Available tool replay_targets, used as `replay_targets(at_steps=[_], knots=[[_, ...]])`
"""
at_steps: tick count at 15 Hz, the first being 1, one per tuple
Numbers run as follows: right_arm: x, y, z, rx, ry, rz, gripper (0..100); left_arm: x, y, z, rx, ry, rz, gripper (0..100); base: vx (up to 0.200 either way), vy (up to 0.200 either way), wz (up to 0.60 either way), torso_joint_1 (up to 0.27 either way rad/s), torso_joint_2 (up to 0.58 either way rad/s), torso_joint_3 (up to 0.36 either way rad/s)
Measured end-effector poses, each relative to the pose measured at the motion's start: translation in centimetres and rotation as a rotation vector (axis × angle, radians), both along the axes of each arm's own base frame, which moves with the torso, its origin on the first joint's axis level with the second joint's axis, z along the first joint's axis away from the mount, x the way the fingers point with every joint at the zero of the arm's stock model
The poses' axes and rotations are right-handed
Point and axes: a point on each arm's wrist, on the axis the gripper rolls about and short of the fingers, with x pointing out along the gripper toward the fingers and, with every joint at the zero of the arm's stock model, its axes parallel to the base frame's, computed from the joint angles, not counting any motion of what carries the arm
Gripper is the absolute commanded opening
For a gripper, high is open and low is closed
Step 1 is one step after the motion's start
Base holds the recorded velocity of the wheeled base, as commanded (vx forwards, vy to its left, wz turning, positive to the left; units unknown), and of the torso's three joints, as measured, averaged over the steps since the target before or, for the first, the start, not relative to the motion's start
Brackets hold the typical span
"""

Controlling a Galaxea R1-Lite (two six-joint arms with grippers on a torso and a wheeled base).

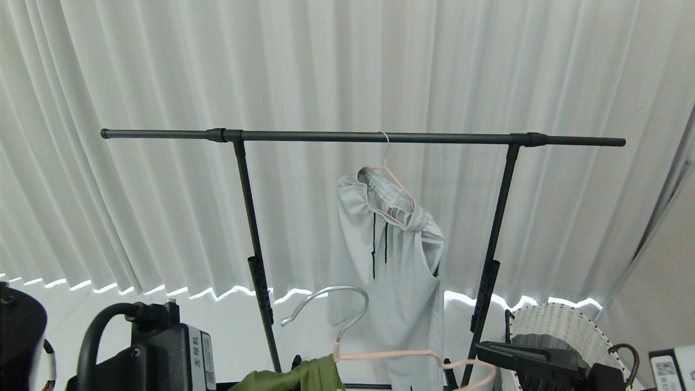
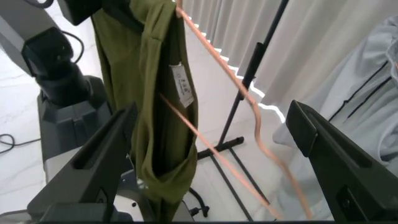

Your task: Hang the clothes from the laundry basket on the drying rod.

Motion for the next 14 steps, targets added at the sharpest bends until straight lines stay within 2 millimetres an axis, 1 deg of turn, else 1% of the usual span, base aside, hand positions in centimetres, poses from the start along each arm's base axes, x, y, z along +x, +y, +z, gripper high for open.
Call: replay_targets(at_steps=[3, 4, 6, 9, 11, 14], knots=[[0.1, 0.3, -0.2, -0.011, 0.008, 0.0, 100, 0.4, 0.2, -0.2, 0.033, -0.058, 0.103, 0, 0.0, 0.0, 0.0, 0.0, 0.0, 0.0], [0.1, 0.5, -0.4, -0.021, 0.013, 0.007, 100, 0.7, 0.1, 0.2, 0.024, -0.066, 0.133, 0, 0.0, 0.0, 0.0, 0.0, 0.0, 0.0], [0.0, 1.0, -0.8, -0.038, 0.027, 0.031, 100, 1.2, -0.1, 1.0, -0.012, -0.064, 0.171, 0, 0.0, 0.0, 0.0, 0.0, 0.0, 0.0], [0.1, 1.9, -1.5, -0.051, 0.099, 0.046, 100, 2.0, -0.8, 3.3, -0.102, -0.076, 0.208, 0, 0.0, 0.0, 0.0, 0.0, 0.0, 0.0], [0.8, 2.4, -2.2, -0.045, 0.197, -0.011, 100, 2.2, -1.0, 4.2, -0.126, -0.091, 0.208, 0, 0.0, 0.0, 0.0, 0.0, 0.0, 0.0], [3.5, 3.3, -2.6, -0.043, 0.246, -0.132, 100, 2.2, -1.1, 4.8, -0.143, -0.102, 0.202, 0, 0.0, 0.0, 0.0, 0.0, 0.0, 0.0]])
